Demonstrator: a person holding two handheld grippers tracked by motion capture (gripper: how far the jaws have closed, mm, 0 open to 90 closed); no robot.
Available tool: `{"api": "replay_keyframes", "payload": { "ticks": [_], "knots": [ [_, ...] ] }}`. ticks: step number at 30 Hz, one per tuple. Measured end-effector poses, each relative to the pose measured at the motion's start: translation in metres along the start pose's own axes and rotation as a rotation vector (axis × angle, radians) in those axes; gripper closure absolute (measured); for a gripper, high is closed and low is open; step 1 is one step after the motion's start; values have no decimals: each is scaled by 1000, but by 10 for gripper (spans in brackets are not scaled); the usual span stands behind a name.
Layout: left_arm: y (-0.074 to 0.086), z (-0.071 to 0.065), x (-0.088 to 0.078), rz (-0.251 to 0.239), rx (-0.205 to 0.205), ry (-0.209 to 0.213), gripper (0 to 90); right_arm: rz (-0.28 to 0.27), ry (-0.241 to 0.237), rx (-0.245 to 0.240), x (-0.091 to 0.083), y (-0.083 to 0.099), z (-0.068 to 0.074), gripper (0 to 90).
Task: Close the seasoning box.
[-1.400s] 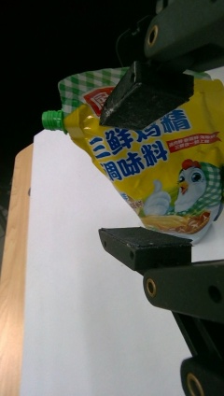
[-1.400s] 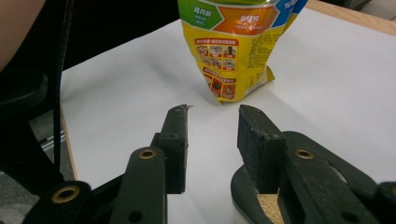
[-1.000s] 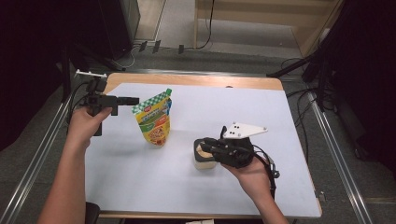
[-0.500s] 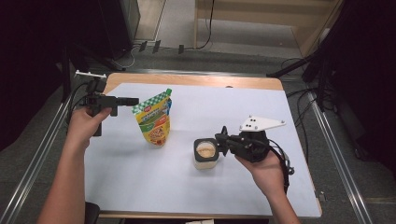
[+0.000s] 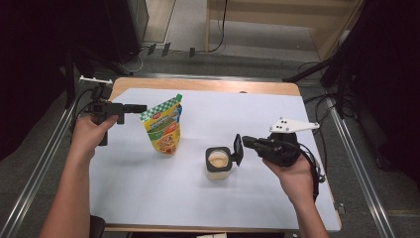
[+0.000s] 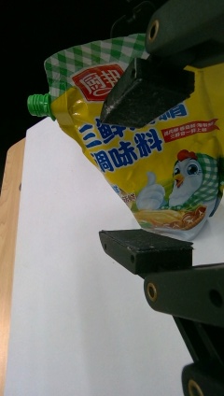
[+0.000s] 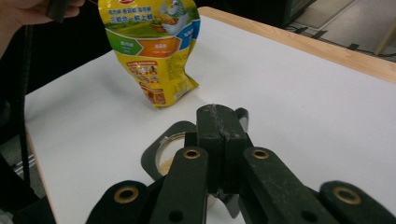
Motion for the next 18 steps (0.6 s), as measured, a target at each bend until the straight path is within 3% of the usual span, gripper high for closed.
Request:
{"api": "replay_keyframes", "payload": {
  "ticks": [4, 9, 18],
  "knots": [
    [0, 0, 1, 2, -3, 0, 383, 7, 22, -19, 1, 3, -6, 900],
    [1, 2, 3, 10, -5, 3, 382, 26, 24, 3, 8, 10, -12, 900],
    [1, 1, 4, 5, -3, 3, 381, 48, 14, -5, 18, 15, -7, 900]
  ]
}}
Point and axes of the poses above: each handheld gripper's, and its own axes: x roughly forward along the jaws, y roughly out of its underside, z roughly to its left, the point moved 2 cm from there along x, roughly forward along the jaws, and after that the axes turned 9 degrees about y, right-handed, at the moved point
